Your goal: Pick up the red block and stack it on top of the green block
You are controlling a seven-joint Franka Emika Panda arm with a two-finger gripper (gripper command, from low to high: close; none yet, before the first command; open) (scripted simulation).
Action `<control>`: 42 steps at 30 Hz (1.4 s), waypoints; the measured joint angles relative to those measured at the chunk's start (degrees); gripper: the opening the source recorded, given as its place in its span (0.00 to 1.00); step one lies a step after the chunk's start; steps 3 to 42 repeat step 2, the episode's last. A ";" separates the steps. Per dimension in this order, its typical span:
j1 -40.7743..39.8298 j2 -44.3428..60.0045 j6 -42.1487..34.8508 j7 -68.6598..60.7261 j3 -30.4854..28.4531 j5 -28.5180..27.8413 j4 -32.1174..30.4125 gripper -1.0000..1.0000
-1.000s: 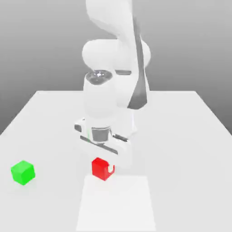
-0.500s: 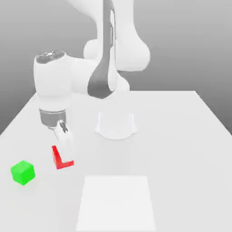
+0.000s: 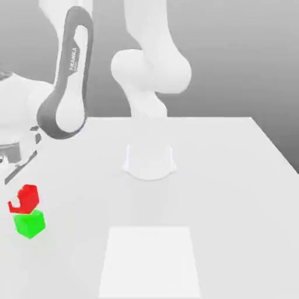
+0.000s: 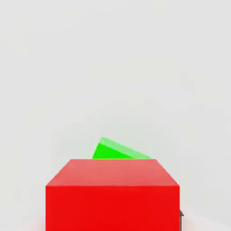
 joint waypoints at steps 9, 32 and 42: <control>0.00 0.00 0.00 0.00 0.00 0.00 0.00 1.00; 0.00 0.00 0.00 0.00 0.00 0.00 0.00 1.00; 0.00 0.00 0.00 0.00 0.00 0.00 0.00 1.00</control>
